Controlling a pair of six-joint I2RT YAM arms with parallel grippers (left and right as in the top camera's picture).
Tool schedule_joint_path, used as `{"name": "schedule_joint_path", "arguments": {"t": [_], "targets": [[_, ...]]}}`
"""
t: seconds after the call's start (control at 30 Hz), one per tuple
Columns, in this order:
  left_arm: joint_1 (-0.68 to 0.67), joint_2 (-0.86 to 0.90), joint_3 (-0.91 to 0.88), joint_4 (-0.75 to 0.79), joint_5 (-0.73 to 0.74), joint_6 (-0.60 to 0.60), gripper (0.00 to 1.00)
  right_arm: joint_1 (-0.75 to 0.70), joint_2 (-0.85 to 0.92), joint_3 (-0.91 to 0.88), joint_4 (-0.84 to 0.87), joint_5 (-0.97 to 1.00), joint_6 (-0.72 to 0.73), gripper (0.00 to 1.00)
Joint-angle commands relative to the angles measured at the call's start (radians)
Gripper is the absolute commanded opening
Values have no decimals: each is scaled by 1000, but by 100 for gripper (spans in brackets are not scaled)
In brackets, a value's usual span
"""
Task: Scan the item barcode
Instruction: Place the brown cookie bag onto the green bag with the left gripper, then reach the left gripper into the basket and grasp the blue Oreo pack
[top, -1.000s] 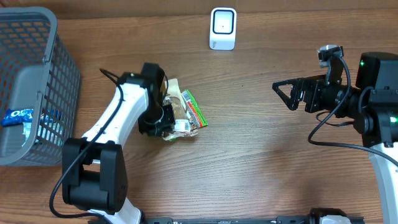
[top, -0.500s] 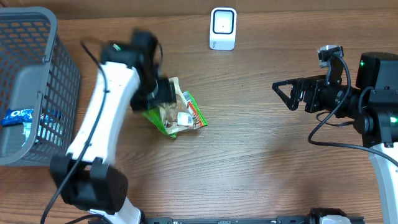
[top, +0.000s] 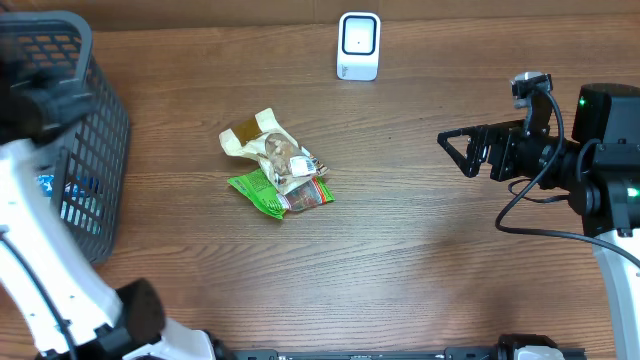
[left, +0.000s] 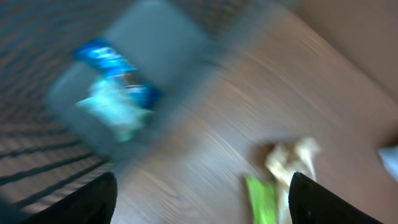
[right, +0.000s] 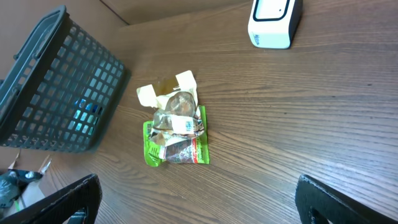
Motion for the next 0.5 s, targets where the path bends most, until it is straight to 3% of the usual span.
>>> {"name": "schedule_joint_path", "arguments": {"t": [0.0, 0.17, 0.47], "targets": [[193, 29, -24, 29, 11, -87, 78, -3, -2, 20, 10, 2, 3, 100], [314, 109, -60, 109, 13, -87, 77, -3, 0, 20, 22, 2, 3, 100], [323, 342, -70, 266, 60, -90, 75, -3, 2, 20, 16, 26, 3, 100]]}}
